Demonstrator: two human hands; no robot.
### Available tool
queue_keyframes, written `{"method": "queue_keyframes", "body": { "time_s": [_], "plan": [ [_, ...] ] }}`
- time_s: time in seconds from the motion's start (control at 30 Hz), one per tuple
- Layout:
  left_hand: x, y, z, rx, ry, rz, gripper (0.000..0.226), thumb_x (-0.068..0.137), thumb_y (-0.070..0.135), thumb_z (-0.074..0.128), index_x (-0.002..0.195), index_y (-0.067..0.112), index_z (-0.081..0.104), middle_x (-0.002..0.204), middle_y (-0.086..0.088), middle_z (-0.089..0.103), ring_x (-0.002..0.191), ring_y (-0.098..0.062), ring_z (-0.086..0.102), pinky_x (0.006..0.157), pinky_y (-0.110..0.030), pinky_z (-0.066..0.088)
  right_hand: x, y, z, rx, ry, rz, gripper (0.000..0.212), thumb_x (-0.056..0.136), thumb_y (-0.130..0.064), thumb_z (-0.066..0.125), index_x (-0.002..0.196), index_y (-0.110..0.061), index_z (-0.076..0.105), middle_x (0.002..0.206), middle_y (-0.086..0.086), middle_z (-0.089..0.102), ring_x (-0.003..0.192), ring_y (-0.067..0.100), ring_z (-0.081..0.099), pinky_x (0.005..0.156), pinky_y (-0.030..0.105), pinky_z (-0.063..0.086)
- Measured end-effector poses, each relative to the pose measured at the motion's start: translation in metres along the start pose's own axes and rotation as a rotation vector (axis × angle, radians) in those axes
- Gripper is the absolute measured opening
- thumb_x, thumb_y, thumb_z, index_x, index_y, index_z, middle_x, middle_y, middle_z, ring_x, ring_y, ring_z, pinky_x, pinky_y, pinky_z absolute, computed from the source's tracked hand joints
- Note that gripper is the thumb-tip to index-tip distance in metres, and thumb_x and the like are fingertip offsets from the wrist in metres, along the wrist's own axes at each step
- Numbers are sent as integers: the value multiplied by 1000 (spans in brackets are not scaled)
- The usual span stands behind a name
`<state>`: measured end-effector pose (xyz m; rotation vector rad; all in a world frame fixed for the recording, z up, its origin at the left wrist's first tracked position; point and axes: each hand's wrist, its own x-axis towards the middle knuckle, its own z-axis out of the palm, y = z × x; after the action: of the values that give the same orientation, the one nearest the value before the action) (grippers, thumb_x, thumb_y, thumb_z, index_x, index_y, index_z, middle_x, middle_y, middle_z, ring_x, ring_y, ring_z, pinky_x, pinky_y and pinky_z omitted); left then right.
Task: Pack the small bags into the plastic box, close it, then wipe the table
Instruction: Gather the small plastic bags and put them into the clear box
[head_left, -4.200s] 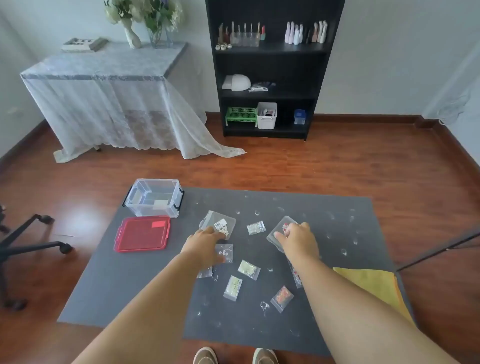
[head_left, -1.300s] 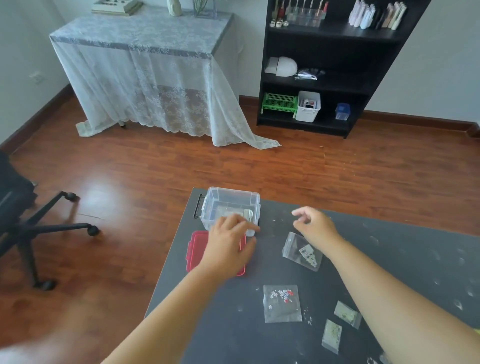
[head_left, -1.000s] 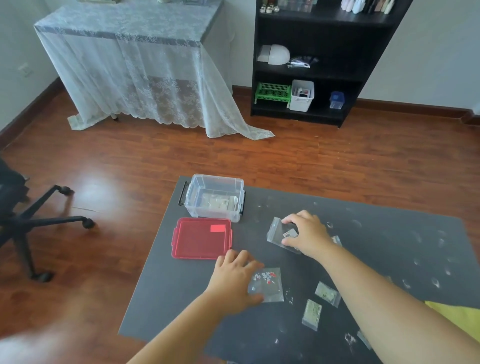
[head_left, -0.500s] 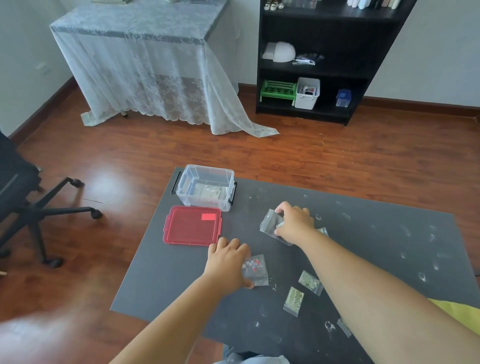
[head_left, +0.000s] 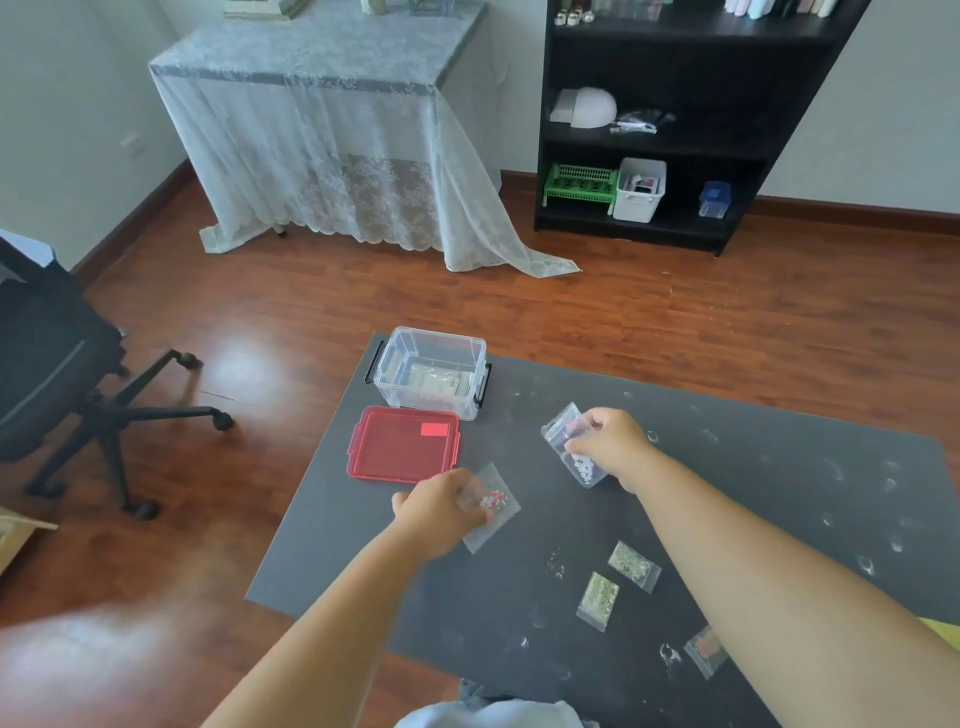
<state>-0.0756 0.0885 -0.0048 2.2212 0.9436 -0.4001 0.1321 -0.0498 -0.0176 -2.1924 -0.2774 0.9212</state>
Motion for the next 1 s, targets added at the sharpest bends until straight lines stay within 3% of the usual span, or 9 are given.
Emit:
{"method": "queue_keyframes", "body": {
  "time_s": [0.13,0.27,0.4,0.5,0.57,0.67,0.77,0.83,1.0],
  "plan": [
    [9,-1,-31,-138,66,8,10,77,42,64,76,39,55,75,16,61,73,-10,57,84,-38,37,1,-31,-3,230,10,-7,12,81,-6,65,90,-14,69,84,-2,63,69,14,56,58,25,40],
    [23,-3,-71,-337,145,35,19,74,42,64,83,25,62,68,10,60,61,-16,53,65,-32,39,6,-86,2,322,61,-115,26,86,-4,53,80,-24,67,87,-10,64,73,9,54,60,25,37],
    [38,-12,-107,-453,201,56,3,81,31,68,81,33,65,81,2,68,52,-10,57,51,-24,43,10,-140,23,193,63,-298,33,87,-7,43,85,-31,66,79,-6,63,67,14,54,62,28,42],
    [44,-24,-126,-476,270,35,10,70,42,66,78,37,65,89,-1,69,72,-23,62,72,-40,51,15,-164,50,50,4,-429,34,88,-6,44,90,-32,66,83,0,66,63,17,54,56,31,47],
    [48,-33,-136,-481,301,18,11,67,44,63,77,40,63,88,5,68,78,-24,60,85,-46,48,20,-171,68,-131,-27,-458,34,90,-8,43,97,-34,65,92,-4,66,74,16,60,70,36,52],
    [54,-42,-148,-472,314,11,12,70,45,61,78,36,61,86,9,67,75,-22,55,90,-51,44,30,-172,90,-452,-49,-408,38,92,-12,42,110,-41,59,108,-9,64,105,18,56,96,39,31],
    [62,-46,-160,-424,340,53,7,75,44,60,72,39,56,69,17,58,62,-16,45,75,-48,41,36,-167,104,-576,-119,-359,45,90,-12,43,119,-44,55,111,-10,65,118,19,48,96,38,24],
    [69,-44,-167,-342,388,80,10,77,44,60,71,43,52,65,16,54,63,-13,46,75,-41,34,36,-163,107,-523,-127,-346,50,88,-10,43,122,-45,55,108,-14,64,119,18,44,89,34,22],
    [93,-27,-171,-116,391,197,19,85,38,60,98,41,46,78,20,63,84,-8,54,82,-34,18,34,-150,94,-362,103,-444,50,85,-1,47,117,-37,60,115,-10,60,117,18,46,91,35,25]
  ]
}}
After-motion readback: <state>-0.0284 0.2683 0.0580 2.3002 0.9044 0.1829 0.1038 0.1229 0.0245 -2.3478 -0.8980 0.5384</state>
